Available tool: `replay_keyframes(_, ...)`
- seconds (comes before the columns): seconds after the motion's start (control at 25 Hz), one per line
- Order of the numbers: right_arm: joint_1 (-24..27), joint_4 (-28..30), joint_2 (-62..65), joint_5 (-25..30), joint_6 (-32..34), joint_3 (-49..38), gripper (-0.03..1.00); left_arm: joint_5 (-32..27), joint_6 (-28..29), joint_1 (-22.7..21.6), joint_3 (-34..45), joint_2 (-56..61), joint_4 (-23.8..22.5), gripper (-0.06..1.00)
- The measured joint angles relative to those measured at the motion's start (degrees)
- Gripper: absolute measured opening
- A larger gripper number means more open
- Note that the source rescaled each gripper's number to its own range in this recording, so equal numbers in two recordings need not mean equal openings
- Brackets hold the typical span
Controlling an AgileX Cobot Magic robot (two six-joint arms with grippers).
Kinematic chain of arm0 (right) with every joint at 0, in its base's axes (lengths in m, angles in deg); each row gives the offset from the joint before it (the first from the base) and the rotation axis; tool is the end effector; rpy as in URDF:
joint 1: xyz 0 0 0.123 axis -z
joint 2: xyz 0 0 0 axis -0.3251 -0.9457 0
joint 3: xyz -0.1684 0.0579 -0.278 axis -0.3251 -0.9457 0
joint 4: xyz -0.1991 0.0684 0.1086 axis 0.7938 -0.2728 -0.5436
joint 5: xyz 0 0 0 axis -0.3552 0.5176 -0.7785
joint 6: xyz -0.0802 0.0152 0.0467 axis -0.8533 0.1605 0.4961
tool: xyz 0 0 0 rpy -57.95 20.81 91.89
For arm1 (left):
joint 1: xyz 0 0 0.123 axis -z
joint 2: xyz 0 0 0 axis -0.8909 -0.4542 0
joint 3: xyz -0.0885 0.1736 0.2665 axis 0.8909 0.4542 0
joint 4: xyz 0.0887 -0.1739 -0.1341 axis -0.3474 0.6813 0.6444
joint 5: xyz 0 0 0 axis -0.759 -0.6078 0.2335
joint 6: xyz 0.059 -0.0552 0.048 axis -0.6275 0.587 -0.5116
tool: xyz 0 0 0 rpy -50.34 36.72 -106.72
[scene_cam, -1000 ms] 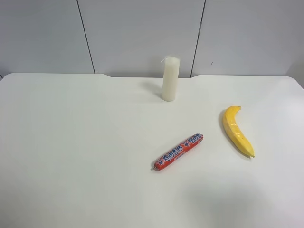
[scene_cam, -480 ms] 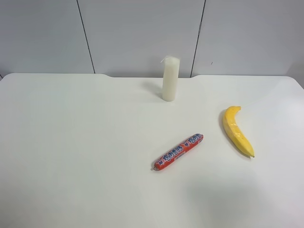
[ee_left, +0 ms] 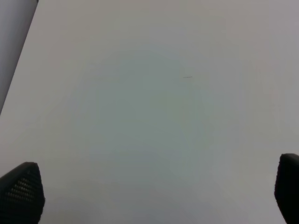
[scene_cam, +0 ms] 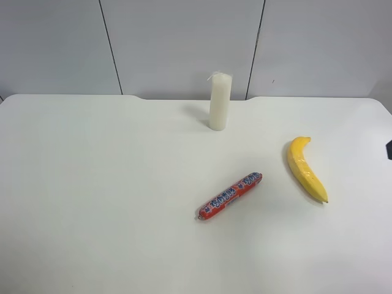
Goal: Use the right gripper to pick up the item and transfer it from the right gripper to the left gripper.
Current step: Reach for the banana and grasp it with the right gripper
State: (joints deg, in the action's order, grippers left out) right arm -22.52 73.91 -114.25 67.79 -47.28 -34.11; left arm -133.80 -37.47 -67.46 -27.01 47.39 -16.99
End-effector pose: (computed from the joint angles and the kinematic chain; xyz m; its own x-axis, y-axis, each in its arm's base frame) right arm 0.1013 -0.0021 0.3354 -0.8744 -0.0503 -0.4825 -0.0155 0.9970 -0.0757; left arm -0.0619 -0.0059 0.2703 -0.4461 0.0865 -0.8908 -0.0135 0.9946 0.1033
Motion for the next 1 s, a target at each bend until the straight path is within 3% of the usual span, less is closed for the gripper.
replay_keyframes(0.48, 0.0, -0.2, -28.9, -13.7, -4.2, 2.3, 1.0, 0.0, 0.0, 0.0, 0.0, 0.0, 0.0, 1.0)
replay_keyframes(1.0, 0.0, -1.2, -44.6, -25.0, -4.2, 2.4, 1.0, 0.0, 0.0, 0.0, 0.0, 0.0, 0.0, 1.0)
